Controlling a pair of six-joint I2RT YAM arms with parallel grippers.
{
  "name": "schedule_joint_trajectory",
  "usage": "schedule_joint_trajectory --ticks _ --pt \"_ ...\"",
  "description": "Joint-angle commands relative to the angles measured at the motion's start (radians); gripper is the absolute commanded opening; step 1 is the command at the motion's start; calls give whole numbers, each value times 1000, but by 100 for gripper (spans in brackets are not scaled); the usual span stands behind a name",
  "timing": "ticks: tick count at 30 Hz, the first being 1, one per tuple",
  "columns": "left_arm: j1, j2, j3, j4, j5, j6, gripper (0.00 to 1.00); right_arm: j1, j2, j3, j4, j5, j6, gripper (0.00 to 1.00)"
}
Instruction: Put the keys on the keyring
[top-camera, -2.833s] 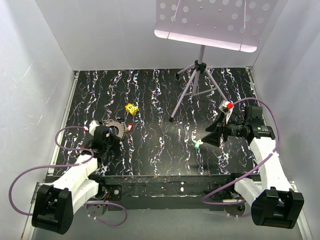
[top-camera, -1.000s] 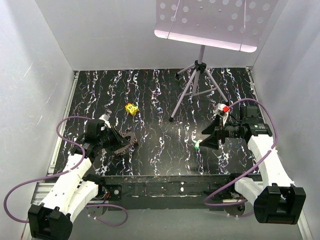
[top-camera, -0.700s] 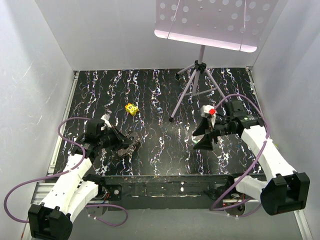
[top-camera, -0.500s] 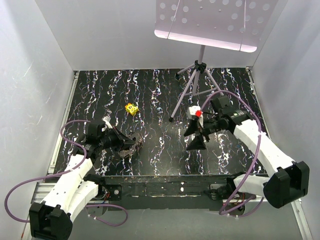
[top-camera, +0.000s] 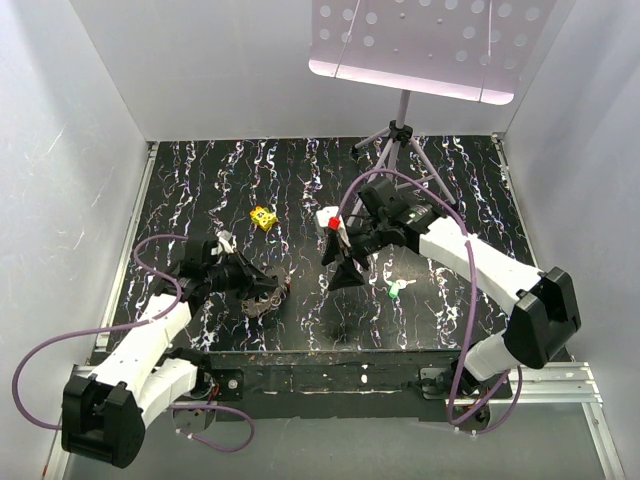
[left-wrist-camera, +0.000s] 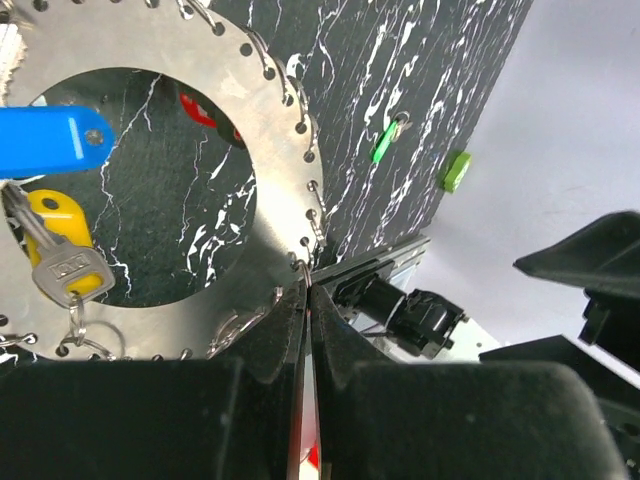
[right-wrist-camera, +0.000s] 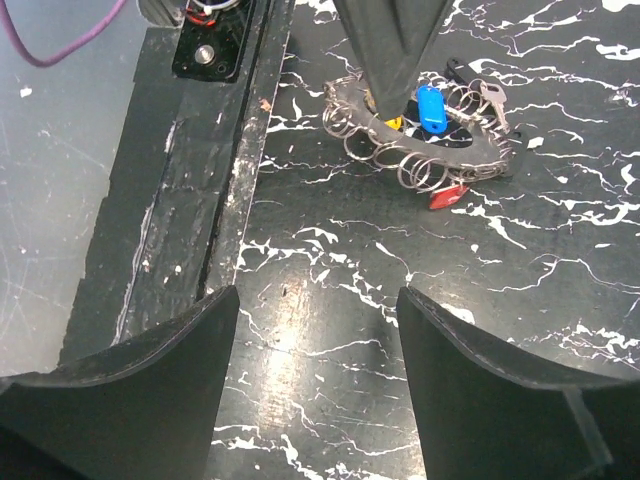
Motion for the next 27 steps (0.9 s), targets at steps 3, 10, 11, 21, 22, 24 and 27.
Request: schedule_joint_trajectory --ticks 3,10,11,21,22,24,27 --pt "-38 92 139 -104 33 294 0 0 48 85 16 -59 43 72" --pt "-88 167 320 -160 -2 548 0 -1 56 106 -121 -113 -106 73" --pt "-103 179 346 -167 0 584 0 -4 54 115 -141 -113 -127 73" --pt "-251 322 555 -206 16 920 0 -145 -33 111 -179 -211 -161 70" --pt "-263 328 569 -206 23 941 0 -149 -44 92 -156 -221 -146 70" --pt "-291 349 596 -206 35 1000 0 -149 -55 57 -109 -232 -114 70" --pt "-327 374 622 -207 36 1046 0 -149 -52 28 -55 -237 -71 70"
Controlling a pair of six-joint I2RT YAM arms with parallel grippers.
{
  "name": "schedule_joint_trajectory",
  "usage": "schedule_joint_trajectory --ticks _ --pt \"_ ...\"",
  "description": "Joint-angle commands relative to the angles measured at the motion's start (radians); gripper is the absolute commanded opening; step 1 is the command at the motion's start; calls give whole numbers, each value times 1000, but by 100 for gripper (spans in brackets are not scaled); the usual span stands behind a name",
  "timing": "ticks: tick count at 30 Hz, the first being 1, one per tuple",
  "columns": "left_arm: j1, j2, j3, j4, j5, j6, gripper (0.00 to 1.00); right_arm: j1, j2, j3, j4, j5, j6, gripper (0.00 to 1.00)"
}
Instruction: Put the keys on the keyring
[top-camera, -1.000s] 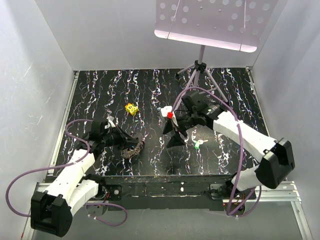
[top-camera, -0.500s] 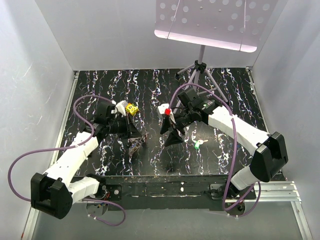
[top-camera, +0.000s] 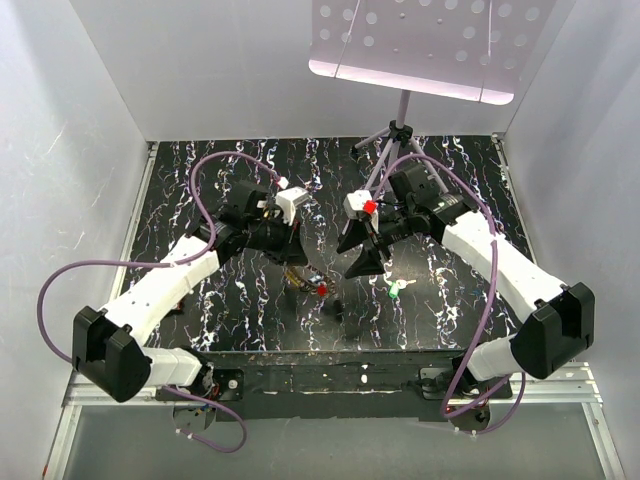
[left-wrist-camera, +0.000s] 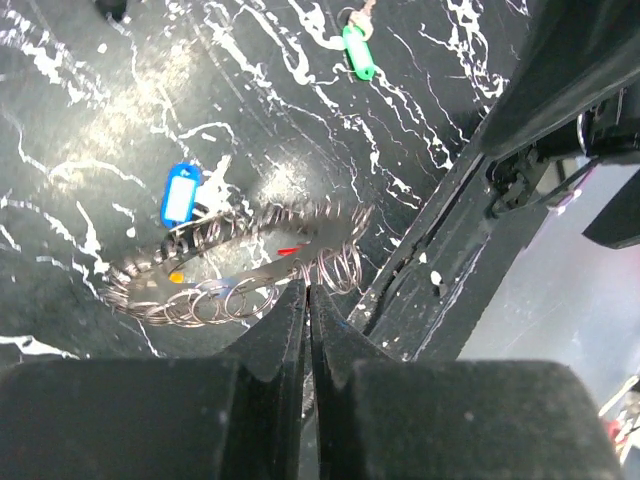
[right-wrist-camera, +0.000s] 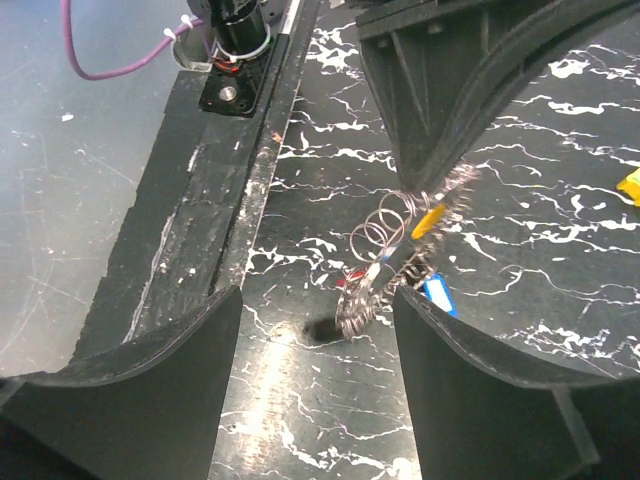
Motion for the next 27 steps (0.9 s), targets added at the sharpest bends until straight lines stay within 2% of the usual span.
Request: schedule_joint_trajectory --ticks 1,10,17,27 --pt "-54 11 71 0 31 175 0 7 -11 -40 97 -50 70 70" --pt "-135 27 51 54 -7 222 0 7 2 -136 318 -39 216 65" --pt "-163 -16 -45 166 5 194 0 20 11 -239 438 -63 175 58" --pt "-172 -77 -136 264 19 163 0 50 35 -267 467 -65 152 51"
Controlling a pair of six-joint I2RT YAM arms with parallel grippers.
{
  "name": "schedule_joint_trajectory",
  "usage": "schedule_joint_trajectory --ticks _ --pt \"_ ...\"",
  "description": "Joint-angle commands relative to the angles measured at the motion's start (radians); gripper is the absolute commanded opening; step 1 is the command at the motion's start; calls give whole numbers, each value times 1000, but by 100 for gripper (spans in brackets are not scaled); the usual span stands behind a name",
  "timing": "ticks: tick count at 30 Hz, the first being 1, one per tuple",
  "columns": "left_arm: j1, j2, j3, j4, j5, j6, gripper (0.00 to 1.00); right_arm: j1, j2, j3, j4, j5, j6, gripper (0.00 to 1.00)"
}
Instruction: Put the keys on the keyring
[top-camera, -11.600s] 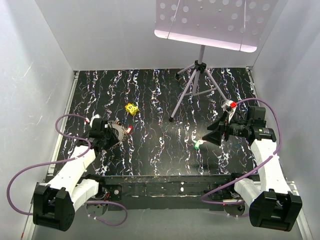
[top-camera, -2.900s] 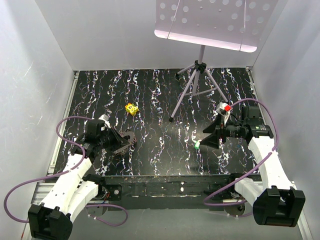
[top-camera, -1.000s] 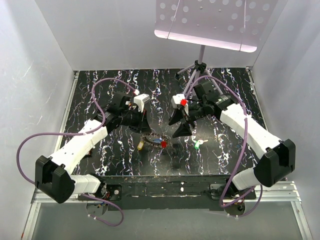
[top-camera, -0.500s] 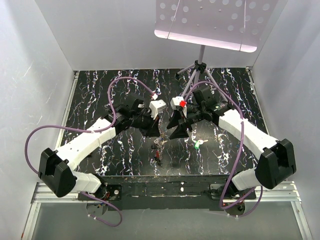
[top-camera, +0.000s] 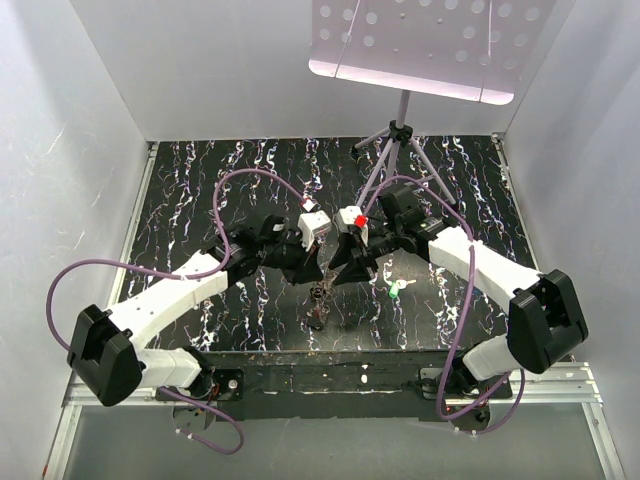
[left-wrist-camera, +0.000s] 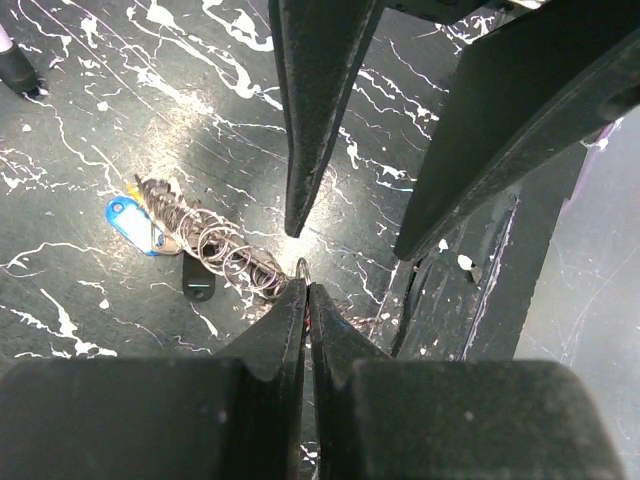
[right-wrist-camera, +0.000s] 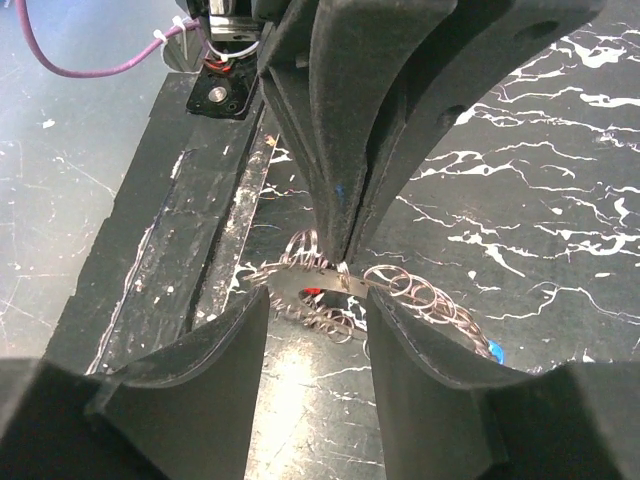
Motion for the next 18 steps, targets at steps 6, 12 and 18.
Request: schedule_joint_trajectory --ticks 6,12,18 --pt "-8 -81 -41 107 34 -23 0 31 29 -5 48 -24 -26 49" --pt "-8 -90 -53 124 36 -27 0 33 38 -9 46 -35 -28 44" --pt "-10 -94 -57 133 38 -30 0 39 47 -4 36 -41 -36 37"
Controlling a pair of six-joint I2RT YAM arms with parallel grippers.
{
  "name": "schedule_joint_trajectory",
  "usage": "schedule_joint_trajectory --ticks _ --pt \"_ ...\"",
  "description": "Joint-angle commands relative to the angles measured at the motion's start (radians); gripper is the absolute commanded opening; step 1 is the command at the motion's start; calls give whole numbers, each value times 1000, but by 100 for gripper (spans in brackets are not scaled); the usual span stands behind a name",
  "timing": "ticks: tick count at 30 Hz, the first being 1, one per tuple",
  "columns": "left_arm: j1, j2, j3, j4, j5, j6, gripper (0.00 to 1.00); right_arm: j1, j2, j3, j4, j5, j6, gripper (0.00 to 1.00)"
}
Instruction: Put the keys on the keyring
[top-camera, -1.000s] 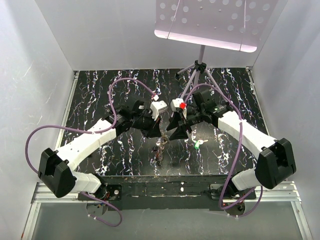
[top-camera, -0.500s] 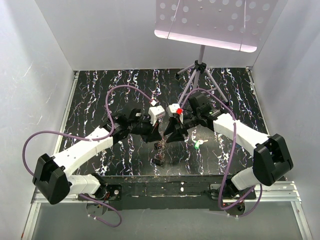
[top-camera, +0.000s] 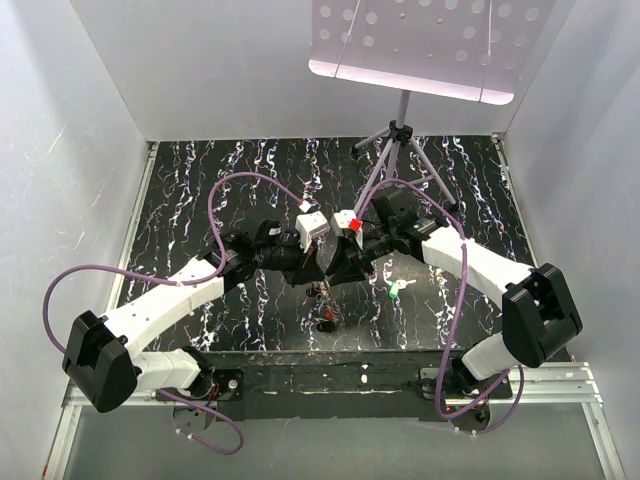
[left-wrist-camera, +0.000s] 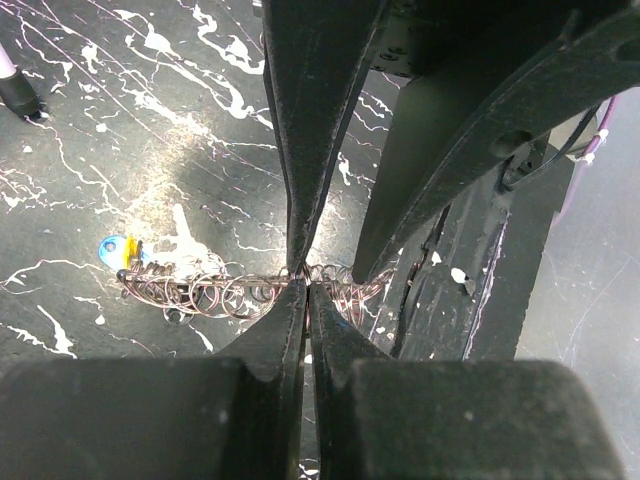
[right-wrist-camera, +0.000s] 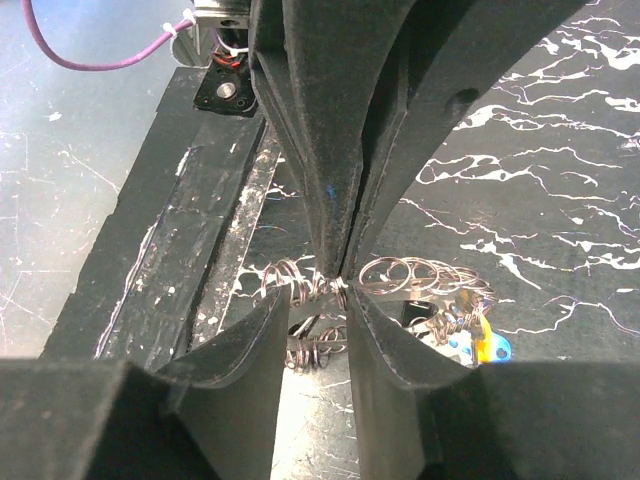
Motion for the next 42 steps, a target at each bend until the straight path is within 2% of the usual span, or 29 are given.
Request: schedule_joint_trajectory --ticks 1,16,22,29,30,34,36,39,42 --pt "-5 -48 -4 50 27 -3 0 6 10 -2 7 -34 -25 36" --pt "-7 -75 -38 87 26 -42 0 20 30 2 -2 -32 -32 23" --pt "-5 -92 -61 116 21 -61 0 22 27 13 -22 -64 -39 1" --pt "-7 -164 -121 182 -29 -118 0 22 -1 39 -128 -60 -125 1" --pt "-7 -190 -137 196 -48 -133 3 22 -5 44 -149 -51 -139 1" --pt "-4 -308 -208 228 -118 -141 47 20 -22 56 -200 -18 -188 1" --pt "-4 -386 -239 224 -154 -123 63 22 -34 57 -215 0 -211 1" --pt "-5 -488 -298 244 -168 -97 71 22 -59 53 -235 23 -246 1" --pt "-5 -542 -343 270 -129 -63 72 22 -96 31 -225 40 -283 1"
